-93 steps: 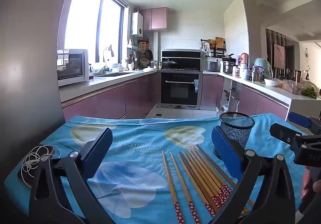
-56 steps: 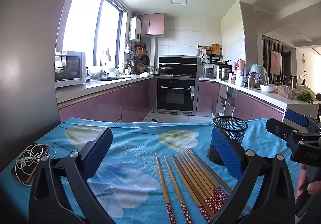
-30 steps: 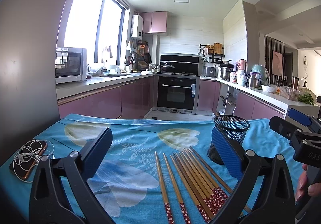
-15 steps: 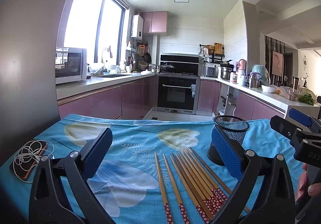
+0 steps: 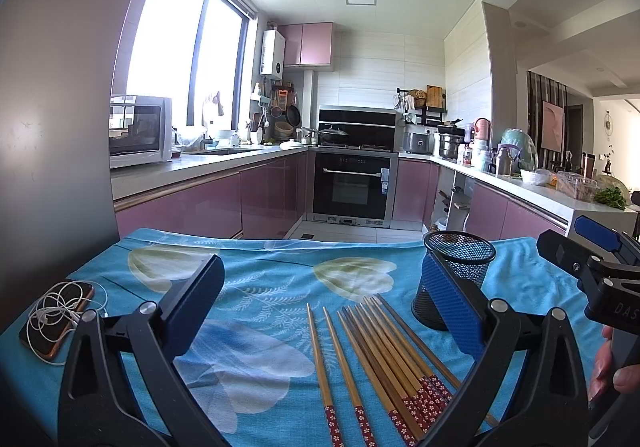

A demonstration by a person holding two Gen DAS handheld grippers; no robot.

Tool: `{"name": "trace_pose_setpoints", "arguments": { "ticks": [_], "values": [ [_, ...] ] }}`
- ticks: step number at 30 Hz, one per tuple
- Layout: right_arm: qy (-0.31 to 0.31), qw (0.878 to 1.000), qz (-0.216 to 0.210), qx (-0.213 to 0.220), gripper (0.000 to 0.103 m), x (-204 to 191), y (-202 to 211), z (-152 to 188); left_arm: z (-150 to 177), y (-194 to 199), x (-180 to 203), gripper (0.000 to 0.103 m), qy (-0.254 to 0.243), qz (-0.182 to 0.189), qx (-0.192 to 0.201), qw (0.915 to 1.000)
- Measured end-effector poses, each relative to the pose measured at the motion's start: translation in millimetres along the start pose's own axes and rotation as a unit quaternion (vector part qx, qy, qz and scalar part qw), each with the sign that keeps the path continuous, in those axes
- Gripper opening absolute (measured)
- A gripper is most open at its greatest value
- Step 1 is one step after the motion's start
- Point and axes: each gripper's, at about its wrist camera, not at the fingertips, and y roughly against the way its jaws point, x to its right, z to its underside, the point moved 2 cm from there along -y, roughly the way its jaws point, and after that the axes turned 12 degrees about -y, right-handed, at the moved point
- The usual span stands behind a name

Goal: Organize utensils

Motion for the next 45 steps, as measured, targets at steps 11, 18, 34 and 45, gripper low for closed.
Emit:
{"name": "trace_pose_setpoints", "arguments": {
  "ticks": [11,18,34,45],
  "values": [
    [0.0,1.0,0.0,0.0,0.096,-0.5,0.2,-0.5,-0.4,0.3,0.2,0.097,0.001,0.0,0.0,1.0],
    [0.0,1.0,0.0,-0.001,0.096,-1.2,0.3,-2.2,-0.2,0.4,-0.2,0.098,0.001,0.0,0.0,1.0],
    [-0.004,1.0,-0.002,-0.006,0.096,-0.7,-2.2,-0.2,-1.0,1.9,0.9,0.097,0.001,0.0,0.0,1.0],
    [-0.01,1.0,-0.006,-0.019,0.096,0.9,-4.8,2.6,-1.5,1.4,2.0,0.097,-0.001,-0.001,-0.008,1.0]
  ]
}}
